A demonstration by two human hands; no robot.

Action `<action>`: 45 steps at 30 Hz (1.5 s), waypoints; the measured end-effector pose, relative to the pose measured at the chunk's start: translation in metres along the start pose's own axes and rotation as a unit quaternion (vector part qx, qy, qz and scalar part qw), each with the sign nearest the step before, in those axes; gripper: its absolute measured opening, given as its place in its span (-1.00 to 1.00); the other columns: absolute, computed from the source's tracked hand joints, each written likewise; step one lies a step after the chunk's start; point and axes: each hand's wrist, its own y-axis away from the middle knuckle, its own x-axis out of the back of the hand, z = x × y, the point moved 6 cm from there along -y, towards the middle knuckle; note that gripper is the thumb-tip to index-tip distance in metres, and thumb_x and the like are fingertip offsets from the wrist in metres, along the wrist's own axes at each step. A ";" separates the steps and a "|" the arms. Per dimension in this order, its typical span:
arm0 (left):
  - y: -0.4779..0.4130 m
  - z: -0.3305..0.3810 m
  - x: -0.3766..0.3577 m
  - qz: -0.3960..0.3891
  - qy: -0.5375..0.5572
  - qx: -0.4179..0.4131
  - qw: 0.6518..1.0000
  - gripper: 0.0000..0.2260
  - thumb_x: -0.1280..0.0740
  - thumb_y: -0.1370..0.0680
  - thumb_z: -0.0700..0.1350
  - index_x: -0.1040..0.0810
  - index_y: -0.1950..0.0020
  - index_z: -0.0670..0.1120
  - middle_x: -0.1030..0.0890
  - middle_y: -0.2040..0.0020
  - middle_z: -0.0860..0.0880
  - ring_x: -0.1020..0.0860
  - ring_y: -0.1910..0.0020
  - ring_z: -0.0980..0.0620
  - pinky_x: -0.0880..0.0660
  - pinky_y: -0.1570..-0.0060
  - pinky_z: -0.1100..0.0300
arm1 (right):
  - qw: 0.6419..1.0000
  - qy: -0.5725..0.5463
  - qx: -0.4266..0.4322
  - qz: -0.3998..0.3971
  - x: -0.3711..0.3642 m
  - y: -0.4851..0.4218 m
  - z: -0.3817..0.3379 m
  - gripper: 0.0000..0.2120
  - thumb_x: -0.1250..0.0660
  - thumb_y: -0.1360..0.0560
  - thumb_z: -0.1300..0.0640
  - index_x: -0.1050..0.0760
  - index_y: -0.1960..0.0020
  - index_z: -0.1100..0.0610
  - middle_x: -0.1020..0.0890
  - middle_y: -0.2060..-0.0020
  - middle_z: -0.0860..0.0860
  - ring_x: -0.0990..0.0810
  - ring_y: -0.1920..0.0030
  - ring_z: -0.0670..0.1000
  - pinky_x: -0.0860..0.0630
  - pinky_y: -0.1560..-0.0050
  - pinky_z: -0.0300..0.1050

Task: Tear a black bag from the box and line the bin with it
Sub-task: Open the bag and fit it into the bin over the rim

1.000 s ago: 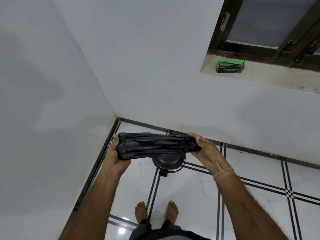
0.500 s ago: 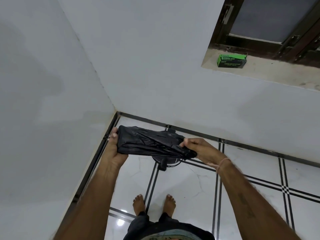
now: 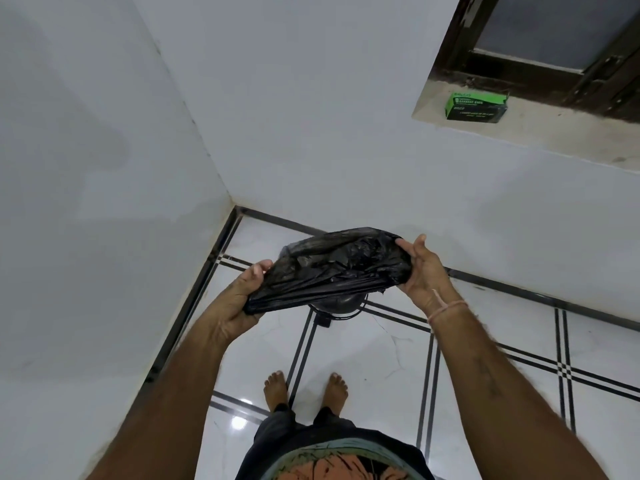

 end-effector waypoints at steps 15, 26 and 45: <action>-0.009 -0.016 0.005 -0.057 -0.196 0.050 0.978 -0.56 -0.43 -0.50 0.01 -0.61 -0.35 -0.09 -0.64 -0.17 -0.15 -0.61 0.07 0.03 -0.53 0.18 0.26 | 0.997 0.053 -0.004 0.060 0.026 -0.011 -0.007 -0.33 -0.06 -0.63 -0.37 -0.46 -0.32 0.21 -0.67 -0.06 0.08 -0.66 -0.05 0.08 -0.59 0.03 0.06; -0.025 -0.005 0.000 0.064 0.025 -0.048 0.996 -0.77 -0.20 -0.71 -0.16 -0.65 -0.18 0.02 -0.73 -0.14 -0.03 -0.71 -0.06 -0.05 -0.71 0.13 0.04 | 0.973 0.230 0.012 -0.033 0.005 0.003 0.014 -0.34 -0.08 -0.62 -0.40 -0.68 -0.23 0.09 -0.76 -0.14 0.05 -0.72 -0.19 0.05 -0.54 -0.36 0.13; -0.024 0.045 -0.058 0.100 -0.178 -0.266 0.942 -0.73 -0.24 -0.71 -0.13 -0.61 -0.37 -0.02 -0.64 -0.33 -0.01 -0.61 -0.30 0.04 -0.57 -0.25 0.09 | 0.923 0.268 0.273 -0.036 -0.064 0.024 -0.036 -0.55 -0.11 -0.70 -0.24 -0.60 -0.38 -0.06 -0.65 -0.30 -0.17 -0.58 -0.33 -0.23 -0.49 -0.35 -0.30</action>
